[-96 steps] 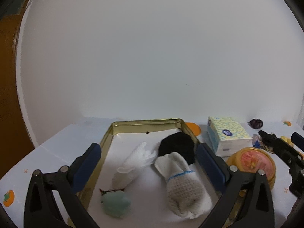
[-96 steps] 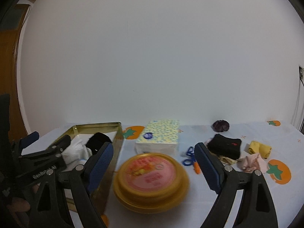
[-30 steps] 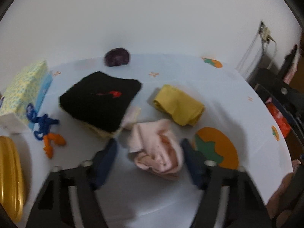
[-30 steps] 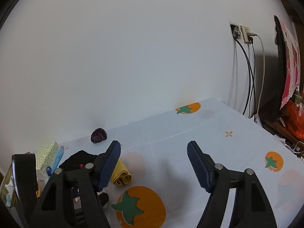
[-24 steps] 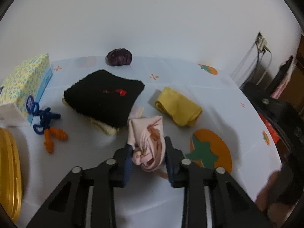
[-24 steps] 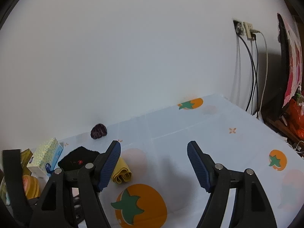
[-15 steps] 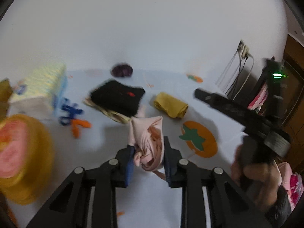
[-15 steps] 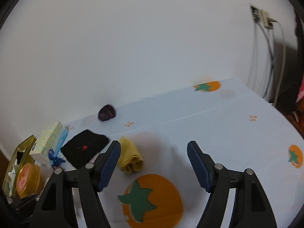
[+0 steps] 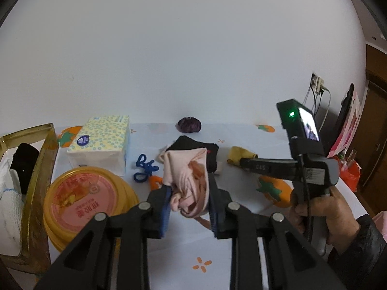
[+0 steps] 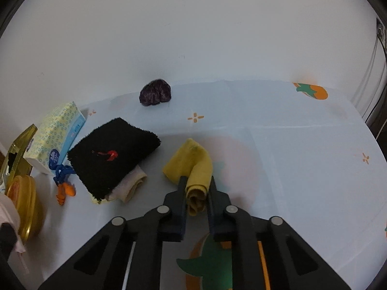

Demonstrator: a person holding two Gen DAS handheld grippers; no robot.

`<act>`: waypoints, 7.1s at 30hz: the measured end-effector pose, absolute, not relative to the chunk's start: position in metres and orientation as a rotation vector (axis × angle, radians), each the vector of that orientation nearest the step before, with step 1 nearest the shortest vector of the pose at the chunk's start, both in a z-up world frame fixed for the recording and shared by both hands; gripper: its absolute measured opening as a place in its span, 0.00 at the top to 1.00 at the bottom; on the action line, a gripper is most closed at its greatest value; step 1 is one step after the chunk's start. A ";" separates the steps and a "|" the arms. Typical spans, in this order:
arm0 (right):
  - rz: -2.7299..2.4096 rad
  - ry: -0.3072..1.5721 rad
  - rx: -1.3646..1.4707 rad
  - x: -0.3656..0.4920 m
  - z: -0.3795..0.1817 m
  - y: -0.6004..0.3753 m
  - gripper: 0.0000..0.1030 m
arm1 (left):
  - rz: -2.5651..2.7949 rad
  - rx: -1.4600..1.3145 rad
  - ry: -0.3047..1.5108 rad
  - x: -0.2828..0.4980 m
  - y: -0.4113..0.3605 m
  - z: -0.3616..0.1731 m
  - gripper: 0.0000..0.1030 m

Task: Organize soft objects
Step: 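Grasp the pink cloth with the left tool while the right tool grasps the yellow cloth, then carry the pink cloth with the left tool while the right tool carries the yellow cloth to the gold tray, then open both tools to drop the pink and yellow cloths in the gold tray, then move both open tools back toward the remaining soft items, then grasp the black fuzzy cloth with the right tool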

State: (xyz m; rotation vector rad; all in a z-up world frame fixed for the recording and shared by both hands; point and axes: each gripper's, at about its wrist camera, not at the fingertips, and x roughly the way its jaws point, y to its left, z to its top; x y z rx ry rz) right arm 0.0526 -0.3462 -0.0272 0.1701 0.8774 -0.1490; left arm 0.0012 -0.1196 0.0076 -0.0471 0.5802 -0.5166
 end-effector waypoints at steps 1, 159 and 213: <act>-0.152 0.864 0.169 0.050 -0.025 -0.346 0.86 | -0.515 -0.048 0.576 0.001 -0.119 0.009 0.76; -0.049 0.279 0.182 0.005 0.024 -0.115 0.24 | 0.028 -0.047 0.318 0.028 0.076 0.003 0.01; -0.059 0.768 0.508 0.094 -0.039 -0.308 0.24 | -0.235 0.034 0.421 -0.011 -0.061 0.000 0.01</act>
